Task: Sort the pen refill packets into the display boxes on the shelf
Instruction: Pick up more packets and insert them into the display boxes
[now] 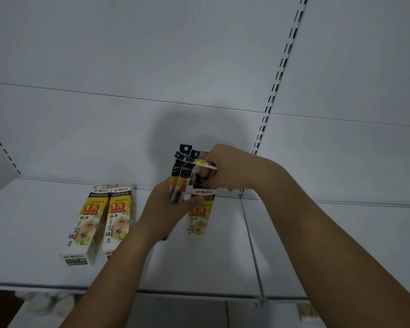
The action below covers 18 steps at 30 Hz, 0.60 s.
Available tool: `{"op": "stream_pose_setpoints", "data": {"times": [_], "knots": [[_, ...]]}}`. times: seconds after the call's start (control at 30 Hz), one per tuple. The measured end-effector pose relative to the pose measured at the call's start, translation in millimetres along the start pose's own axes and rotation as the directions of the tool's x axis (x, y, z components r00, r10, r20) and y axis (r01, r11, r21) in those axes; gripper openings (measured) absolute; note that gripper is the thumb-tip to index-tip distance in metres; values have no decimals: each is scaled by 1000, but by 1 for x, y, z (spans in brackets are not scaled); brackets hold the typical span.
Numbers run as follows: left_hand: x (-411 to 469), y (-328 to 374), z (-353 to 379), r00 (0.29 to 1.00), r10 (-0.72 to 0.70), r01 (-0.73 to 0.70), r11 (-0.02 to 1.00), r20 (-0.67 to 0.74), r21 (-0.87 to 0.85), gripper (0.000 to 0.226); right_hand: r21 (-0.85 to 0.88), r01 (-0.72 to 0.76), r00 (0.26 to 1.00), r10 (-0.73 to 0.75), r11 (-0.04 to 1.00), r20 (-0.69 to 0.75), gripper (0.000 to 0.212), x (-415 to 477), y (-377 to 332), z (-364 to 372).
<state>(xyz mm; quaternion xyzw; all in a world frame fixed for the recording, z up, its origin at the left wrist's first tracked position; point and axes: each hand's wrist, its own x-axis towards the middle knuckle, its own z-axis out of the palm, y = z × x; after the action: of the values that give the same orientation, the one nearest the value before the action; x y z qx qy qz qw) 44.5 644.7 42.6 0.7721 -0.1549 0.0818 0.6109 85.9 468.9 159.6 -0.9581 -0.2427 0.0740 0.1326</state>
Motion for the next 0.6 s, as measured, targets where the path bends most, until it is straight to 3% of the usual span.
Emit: {"op": "stream_pose_setpoints", "data": {"times": [0.2,0.33,0.47,0.53,0.6], "knots": [[1,0,1,1000,-9,10,1000,-11,11,22,-89,-61,992,70,994,102,16,10,-8,-2],[0,0,1,999,-27,27,1000,-30,13,24,-9,-21,991,22,1000,130,14,4,-5,-5],[-1,0,0,999,-42,41,999,-23,-25,23,245,34,997,-15,969,-79,11,-12,11,-13],[-1,0,0,998,-50,49,999,-34,-18,23,252,85,970,-23,964,-241,12,-14,18,-12],[-1,1,1,998,-56,56,998,-37,-11,23,206,109,960,-49,973,-275,13,-12,21,-7]]}}
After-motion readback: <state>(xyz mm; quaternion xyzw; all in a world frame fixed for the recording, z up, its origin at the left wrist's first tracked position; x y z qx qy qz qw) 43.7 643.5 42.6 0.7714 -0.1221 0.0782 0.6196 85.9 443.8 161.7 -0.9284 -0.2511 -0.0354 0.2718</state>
